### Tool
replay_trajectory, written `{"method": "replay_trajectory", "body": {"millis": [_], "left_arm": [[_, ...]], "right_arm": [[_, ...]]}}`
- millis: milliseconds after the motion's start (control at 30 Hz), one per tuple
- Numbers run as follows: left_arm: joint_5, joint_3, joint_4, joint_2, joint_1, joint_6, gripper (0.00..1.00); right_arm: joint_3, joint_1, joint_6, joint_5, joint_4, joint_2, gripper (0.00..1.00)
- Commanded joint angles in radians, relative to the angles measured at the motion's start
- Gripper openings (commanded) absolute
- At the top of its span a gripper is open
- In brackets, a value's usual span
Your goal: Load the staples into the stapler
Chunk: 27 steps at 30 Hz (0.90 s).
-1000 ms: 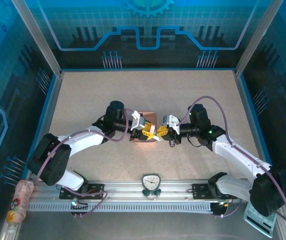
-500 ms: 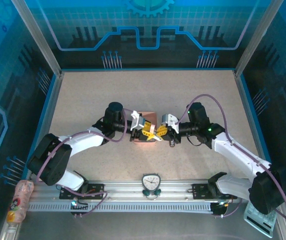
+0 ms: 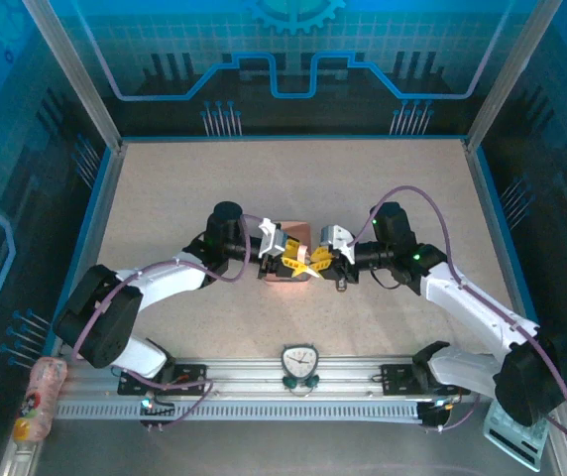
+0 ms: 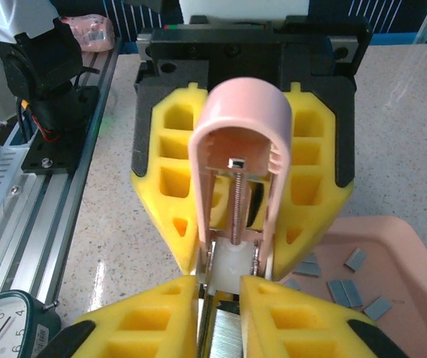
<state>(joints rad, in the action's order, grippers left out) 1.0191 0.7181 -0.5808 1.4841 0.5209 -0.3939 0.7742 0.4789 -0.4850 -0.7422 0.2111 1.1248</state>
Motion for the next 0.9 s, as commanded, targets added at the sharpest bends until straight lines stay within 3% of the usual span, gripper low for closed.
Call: {"method": "replay_trajectory", "body": {"millis": [0,233,467,867], "left_arm": [[0.026,0.004,-0.041,-0.003,0.002,-0.012,0.28],[0.016,0.015,0.085,-0.022,0.001,-0.116,0.28],[0.021,0.013,0.157,-0.039,0.002,-0.214,0.28],[0.033,0.004,0.145,-0.049,0.008,-0.236,0.28]], "right_arm": [[0.001,0.008,0.025,-0.025,0.019,-0.032,0.21],[-0.037,-0.066,0.198,-0.021,-0.073,-0.093,0.24],[-0.046,-0.058,0.112,0.041,0.052,-0.132,0.29],[-0.018,-0.016,0.160,0.038,0.089,-0.037,0.27]]}}
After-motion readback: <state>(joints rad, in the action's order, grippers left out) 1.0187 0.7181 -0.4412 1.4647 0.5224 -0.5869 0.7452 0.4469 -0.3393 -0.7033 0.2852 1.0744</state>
